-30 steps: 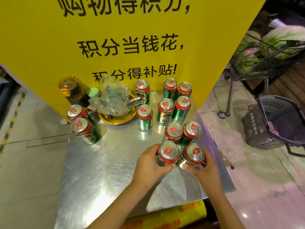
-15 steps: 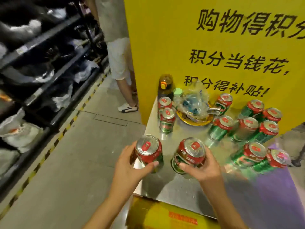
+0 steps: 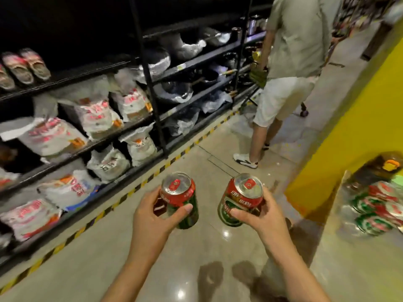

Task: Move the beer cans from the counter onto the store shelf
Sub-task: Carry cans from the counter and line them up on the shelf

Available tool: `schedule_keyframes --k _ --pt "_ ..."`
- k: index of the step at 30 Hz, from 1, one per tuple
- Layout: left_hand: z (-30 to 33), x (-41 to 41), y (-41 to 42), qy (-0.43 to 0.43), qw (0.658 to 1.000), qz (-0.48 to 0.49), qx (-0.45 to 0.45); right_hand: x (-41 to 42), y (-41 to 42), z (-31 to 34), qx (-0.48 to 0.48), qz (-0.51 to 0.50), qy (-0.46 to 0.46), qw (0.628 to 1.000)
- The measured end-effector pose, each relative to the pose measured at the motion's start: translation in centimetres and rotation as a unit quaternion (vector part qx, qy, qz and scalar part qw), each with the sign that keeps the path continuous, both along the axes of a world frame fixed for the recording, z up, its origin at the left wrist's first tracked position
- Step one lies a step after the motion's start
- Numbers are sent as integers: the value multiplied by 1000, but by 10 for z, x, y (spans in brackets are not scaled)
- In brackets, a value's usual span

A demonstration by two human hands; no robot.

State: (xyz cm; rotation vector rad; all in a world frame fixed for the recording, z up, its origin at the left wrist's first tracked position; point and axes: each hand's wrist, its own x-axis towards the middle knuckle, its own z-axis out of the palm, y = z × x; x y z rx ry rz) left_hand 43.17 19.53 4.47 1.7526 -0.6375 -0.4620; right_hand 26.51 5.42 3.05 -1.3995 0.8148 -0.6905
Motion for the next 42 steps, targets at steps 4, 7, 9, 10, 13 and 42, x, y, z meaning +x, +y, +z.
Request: schedule_keyframes --k 4,7,9,10,13,42 --pt "1 59 40 -10 997 71 3 78 24 4 -1 57 0 998" --pt "1 92 59 -16 993 116 -1 124 31 6 0 100 7 995" --pt "-2 112 64 -19 990 138 1 153 30 6 -5 125 10 992" --pt "-3 122 64 -21 989 149 1 167 28 5 -8 134 11 991" --pt "-5 154 55 -27 985 171 -3 211 15 6 -8 158 12 987" --pt "-1 551 -75 -11 942 335 -30 681 -141 14 -5 345 2 938"
